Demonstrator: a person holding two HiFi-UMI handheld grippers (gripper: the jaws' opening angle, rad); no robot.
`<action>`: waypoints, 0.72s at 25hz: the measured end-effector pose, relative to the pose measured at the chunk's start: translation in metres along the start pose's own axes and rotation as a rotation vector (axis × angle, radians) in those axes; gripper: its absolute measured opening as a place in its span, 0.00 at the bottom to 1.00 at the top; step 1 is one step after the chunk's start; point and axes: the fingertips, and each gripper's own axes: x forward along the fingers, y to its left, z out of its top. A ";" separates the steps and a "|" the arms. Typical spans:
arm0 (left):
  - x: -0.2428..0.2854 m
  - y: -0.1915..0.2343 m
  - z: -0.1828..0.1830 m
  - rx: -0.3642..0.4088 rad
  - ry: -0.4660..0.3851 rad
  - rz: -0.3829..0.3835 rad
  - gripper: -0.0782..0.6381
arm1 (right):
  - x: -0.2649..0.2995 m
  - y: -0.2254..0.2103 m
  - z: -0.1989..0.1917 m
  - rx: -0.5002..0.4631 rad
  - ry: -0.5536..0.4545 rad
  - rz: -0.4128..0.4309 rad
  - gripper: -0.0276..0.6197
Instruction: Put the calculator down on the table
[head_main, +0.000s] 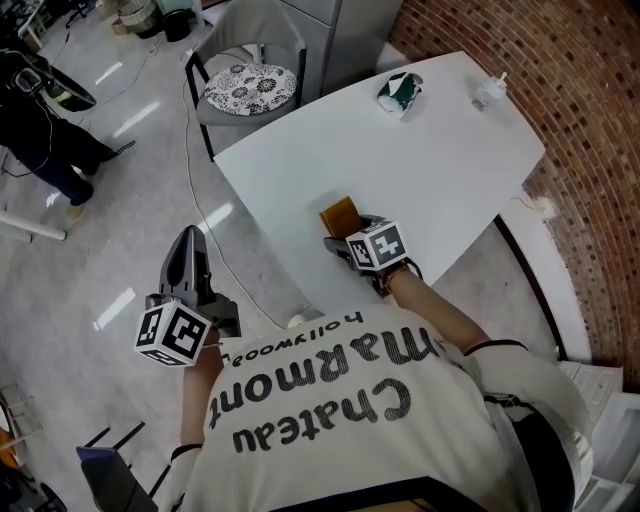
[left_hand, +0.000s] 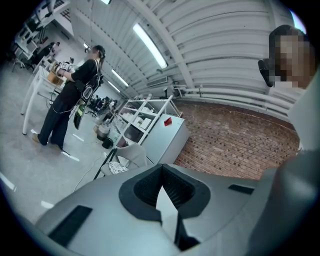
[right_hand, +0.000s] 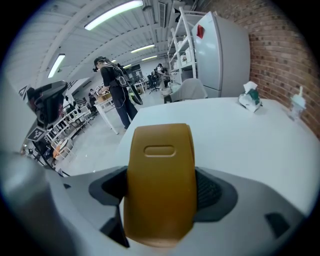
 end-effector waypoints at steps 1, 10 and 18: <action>0.000 0.000 0.000 0.000 0.001 0.001 0.11 | 0.000 -0.001 -0.001 0.003 0.000 0.001 0.67; 0.006 -0.002 -0.003 -0.002 -0.003 -0.002 0.11 | 0.002 -0.012 -0.005 0.012 0.013 -0.005 0.67; 0.012 -0.004 -0.004 0.002 0.004 -0.003 0.11 | 0.004 -0.015 -0.011 0.025 0.030 0.001 0.67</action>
